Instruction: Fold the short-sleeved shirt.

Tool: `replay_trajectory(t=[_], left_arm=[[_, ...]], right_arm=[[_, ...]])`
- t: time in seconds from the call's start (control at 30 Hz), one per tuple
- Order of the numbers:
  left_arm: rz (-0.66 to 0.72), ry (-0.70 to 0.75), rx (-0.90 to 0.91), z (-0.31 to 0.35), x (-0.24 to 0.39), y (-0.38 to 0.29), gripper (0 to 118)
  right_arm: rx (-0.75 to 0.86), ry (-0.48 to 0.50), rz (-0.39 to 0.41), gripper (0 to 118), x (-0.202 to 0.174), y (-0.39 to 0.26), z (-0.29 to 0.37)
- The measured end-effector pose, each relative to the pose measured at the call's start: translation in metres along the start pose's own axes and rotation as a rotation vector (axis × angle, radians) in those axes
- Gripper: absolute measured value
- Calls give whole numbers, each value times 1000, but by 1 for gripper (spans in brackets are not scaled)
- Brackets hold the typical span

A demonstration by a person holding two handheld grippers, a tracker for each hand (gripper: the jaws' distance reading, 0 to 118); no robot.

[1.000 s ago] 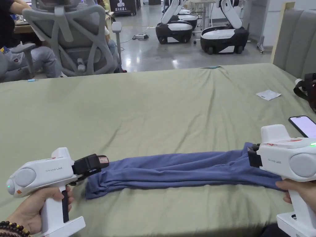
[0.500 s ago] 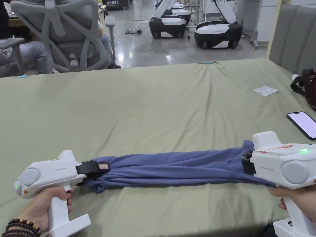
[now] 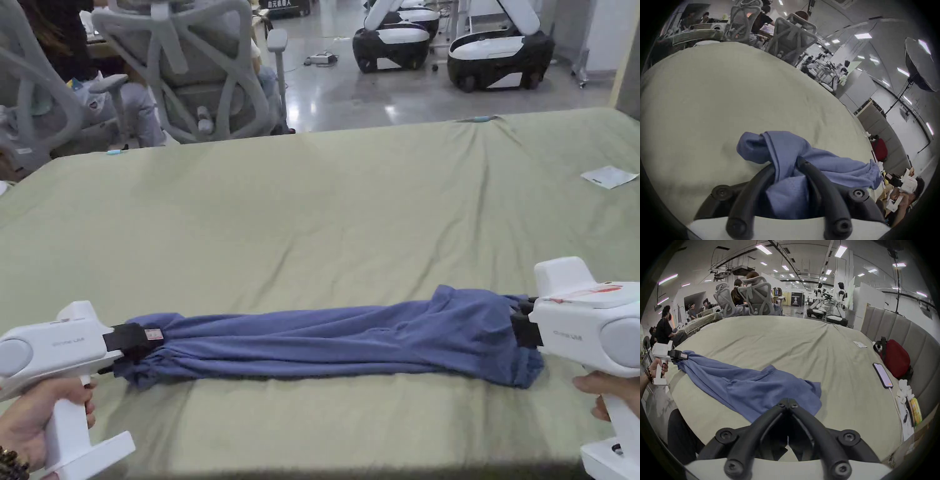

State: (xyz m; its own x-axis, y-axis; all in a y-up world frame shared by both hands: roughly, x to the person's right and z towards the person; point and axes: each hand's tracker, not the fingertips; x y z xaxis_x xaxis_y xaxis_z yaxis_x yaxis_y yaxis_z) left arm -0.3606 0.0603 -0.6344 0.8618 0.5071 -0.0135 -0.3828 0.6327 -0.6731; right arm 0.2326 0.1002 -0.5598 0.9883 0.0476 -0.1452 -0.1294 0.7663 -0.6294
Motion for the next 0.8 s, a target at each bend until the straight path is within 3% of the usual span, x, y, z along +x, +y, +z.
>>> replay_trajectory(t=[0.17, 0.37, 0.5, 0.57, 0.67, 0.73, 0.8], left_arm=[[-29, -160, 54, 12, 38, 6, 12], [-154, -374, 27, 5, 138, -8, 12], [-190, -318, -92, -39, 182, -26, 12], [-233, -270, -152, -70, 186, -42, 12], [-179, -179, -242, -117, 173, -60, 13], [-192, -190, -239, -129, 169, -67, 13], [-179, -216, -192, -121, 172, -65, 24]], right_arm=[[6, 14, 15, 0, -7, 4, -1], [16, 10, 2, 0, -6, 8, 3], [24, 21, -19, 0, -3, 2, 9], [23, 22, -34, 0, 3, -1, 11], [16, 18, -48, 0, 9, -4, 15], [19, 16, -50, 0, 13, -5, 18], [22, 16, -46, 0, 15, -6, 21]])
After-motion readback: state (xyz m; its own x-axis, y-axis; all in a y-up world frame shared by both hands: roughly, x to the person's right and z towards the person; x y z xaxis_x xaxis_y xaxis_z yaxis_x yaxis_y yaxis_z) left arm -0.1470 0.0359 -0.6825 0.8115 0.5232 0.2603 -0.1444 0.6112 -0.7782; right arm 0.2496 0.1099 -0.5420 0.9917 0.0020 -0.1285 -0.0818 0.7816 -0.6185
